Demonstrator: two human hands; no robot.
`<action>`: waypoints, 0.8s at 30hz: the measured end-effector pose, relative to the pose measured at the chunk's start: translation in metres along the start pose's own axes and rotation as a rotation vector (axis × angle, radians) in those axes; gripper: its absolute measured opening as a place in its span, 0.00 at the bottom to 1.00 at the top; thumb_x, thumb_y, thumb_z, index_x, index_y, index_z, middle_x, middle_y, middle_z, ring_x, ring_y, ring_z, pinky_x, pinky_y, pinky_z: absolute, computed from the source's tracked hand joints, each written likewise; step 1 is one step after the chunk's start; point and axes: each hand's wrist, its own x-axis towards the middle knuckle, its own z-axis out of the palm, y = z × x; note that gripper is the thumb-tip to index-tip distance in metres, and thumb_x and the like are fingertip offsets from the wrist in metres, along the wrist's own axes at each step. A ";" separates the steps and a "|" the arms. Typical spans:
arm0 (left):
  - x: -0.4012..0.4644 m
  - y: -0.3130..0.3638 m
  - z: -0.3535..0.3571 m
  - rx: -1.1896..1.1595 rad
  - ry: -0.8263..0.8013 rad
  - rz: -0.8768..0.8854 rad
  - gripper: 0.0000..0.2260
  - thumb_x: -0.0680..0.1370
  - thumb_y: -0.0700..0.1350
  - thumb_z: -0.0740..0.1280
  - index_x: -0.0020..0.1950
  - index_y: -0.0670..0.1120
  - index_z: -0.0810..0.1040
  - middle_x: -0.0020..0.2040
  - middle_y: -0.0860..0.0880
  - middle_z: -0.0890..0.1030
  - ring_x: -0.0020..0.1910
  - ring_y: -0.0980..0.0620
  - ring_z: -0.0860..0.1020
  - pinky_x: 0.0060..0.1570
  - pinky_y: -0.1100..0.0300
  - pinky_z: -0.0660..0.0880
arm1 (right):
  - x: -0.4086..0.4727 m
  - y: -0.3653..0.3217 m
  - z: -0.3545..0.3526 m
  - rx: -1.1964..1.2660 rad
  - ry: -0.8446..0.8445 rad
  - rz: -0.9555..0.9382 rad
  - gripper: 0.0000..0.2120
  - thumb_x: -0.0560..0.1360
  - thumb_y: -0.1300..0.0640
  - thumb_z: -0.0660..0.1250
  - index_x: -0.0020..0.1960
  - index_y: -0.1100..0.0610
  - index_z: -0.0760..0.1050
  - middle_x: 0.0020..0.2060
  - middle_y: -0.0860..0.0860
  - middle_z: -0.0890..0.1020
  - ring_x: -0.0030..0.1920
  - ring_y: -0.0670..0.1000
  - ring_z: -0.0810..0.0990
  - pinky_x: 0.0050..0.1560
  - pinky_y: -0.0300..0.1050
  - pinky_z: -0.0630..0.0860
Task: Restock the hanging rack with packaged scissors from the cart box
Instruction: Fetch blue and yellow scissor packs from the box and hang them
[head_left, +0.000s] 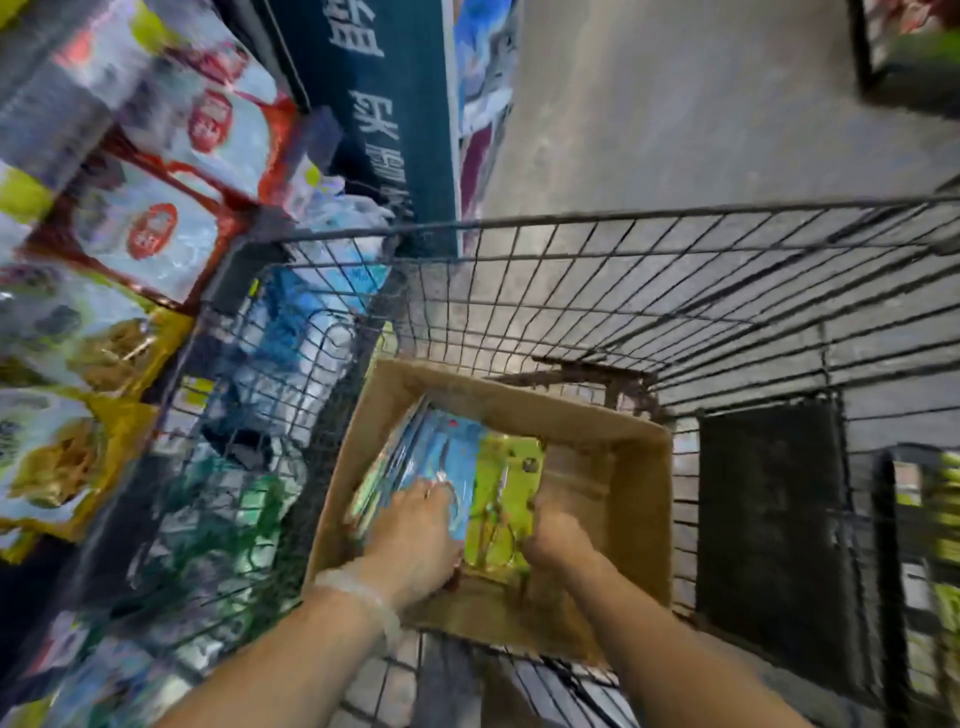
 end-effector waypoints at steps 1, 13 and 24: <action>0.008 0.001 0.003 -0.007 -0.003 0.010 0.27 0.77 0.51 0.64 0.74 0.47 0.61 0.72 0.46 0.64 0.71 0.45 0.64 0.68 0.56 0.61 | 0.013 0.002 0.005 0.047 -0.004 0.022 0.22 0.76 0.56 0.61 0.69 0.57 0.62 0.65 0.58 0.74 0.65 0.59 0.74 0.62 0.49 0.72; 0.030 -0.005 0.021 -0.151 -0.050 -0.064 0.26 0.78 0.49 0.64 0.74 0.48 0.60 0.75 0.46 0.60 0.73 0.46 0.59 0.72 0.56 0.59 | 0.075 -0.006 0.021 0.576 0.166 0.294 0.16 0.72 0.55 0.71 0.36 0.53 0.63 0.51 0.58 0.79 0.55 0.57 0.78 0.53 0.45 0.73; 0.016 0.026 -0.006 -0.670 -0.071 -0.161 0.29 0.77 0.49 0.68 0.74 0.46 0.61 0.72 0.46 0.68 0.69 0.48 0.70 0.65 0.58 0.66 | -0.011 0.018 -0.051 1.112 0.244 -0.103 0.09 0.75 0.67 0.66 0.43 0.55 0.69 0.34 0.51 0.78 0.33 0.46 0.77 0.30 0.34 0.76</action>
